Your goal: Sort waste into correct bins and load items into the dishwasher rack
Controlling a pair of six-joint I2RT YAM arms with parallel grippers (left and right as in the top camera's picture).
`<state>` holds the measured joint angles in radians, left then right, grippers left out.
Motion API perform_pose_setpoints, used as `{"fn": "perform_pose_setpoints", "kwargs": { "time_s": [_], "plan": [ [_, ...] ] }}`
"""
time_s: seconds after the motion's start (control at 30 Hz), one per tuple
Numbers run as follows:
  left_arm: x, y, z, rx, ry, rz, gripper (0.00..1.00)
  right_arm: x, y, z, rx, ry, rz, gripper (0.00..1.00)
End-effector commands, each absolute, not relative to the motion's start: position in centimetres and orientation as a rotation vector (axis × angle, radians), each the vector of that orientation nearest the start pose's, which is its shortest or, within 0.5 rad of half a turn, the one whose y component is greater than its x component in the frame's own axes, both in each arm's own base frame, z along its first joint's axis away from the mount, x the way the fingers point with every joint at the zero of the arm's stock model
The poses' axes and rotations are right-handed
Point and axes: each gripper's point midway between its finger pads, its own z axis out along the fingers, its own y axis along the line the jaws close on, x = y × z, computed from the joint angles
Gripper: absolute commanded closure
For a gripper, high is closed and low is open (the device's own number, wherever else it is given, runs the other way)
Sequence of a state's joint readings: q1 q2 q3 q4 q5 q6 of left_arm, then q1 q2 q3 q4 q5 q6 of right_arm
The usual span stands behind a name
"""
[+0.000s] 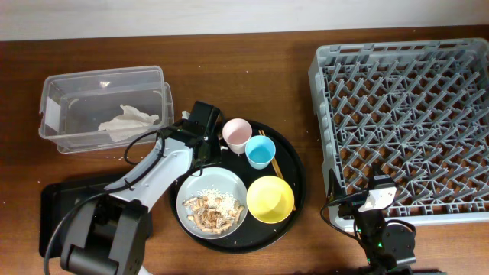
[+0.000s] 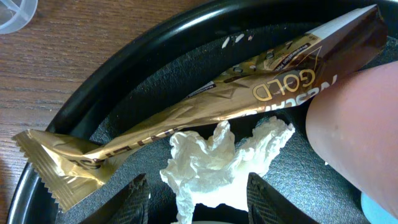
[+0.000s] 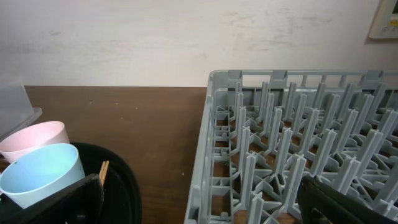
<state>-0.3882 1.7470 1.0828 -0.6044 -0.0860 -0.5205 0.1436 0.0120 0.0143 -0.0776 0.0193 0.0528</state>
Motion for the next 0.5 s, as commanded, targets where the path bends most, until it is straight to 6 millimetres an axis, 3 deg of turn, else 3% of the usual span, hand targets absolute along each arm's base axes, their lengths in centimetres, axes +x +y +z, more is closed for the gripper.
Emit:
{"fn": "perform_pose_setpoints", "kwargs": {
  "time_s": [0.0, 0.47],
  "plan": [
    [34.76, -12.53, 3.39, -0.218, 2.821, -0.071, 0.51, 24.45, 2.83, 15.54, -0.043, 1.652, 0.121, 0.02],
    [34.52, -12.44, 3.24, -0.218, 2.832, -0.063, 0.63, 24.45, 2.83, 15.54, -0.043, 1.652, 0.121, 0.02]
  ]
}}
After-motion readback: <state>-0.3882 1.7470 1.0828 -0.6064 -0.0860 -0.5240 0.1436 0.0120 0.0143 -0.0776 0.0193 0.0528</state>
